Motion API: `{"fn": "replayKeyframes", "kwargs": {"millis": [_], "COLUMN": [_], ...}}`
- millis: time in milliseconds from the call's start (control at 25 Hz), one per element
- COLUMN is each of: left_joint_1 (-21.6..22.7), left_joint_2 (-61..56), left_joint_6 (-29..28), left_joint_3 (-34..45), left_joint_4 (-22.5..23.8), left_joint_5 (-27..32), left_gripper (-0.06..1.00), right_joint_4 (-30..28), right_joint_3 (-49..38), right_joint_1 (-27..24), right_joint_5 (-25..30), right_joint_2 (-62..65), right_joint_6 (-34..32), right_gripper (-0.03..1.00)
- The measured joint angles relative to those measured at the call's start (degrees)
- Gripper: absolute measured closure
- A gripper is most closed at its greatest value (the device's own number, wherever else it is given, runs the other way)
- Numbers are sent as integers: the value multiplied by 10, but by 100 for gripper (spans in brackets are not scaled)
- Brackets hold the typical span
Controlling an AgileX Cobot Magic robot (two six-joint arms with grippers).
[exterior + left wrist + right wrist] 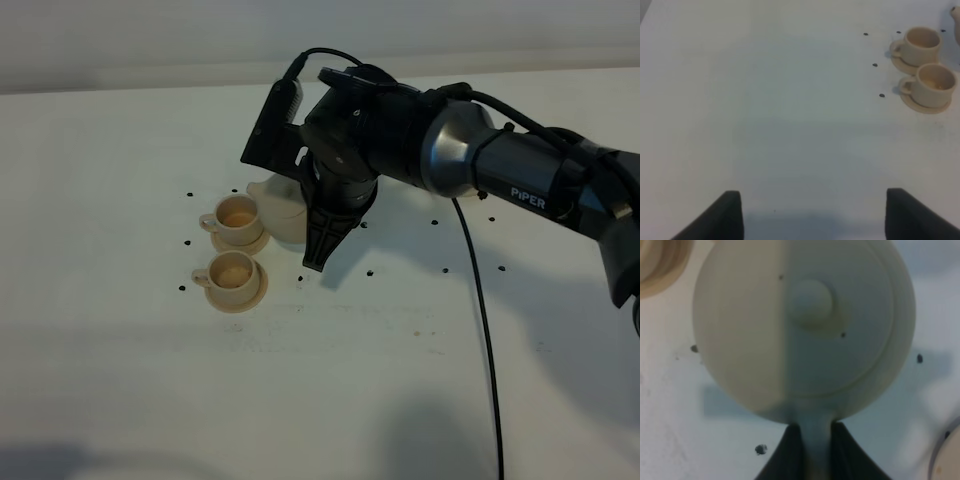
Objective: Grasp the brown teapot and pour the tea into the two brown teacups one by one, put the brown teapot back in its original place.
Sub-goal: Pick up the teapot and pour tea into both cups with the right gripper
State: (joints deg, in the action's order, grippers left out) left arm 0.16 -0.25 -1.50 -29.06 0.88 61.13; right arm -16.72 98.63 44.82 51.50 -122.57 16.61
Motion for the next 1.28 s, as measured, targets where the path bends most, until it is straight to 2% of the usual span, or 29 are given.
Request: {"fn": "replayKeyframes", "kwargs": {"millis": [760, 1280], "left_joint_1": [0, 0], "left_joint_2": [0, 0], "left_joint_6": [1, 1], "left_joint_3": [0, 0], "left_joint_4": [0, 0], "left_joint_5": [0, 0], "left_gripper": [37, 37], "right_joint_4": [-82, -108], "right_joint_3": [0, 1], "right_joint_1": [11, 30], "right_joint_5": [-17, -26], "right_joint_2": [-11, -21], "right_joint_6": [-30, -31], "right_gripper": [88, 88]}}
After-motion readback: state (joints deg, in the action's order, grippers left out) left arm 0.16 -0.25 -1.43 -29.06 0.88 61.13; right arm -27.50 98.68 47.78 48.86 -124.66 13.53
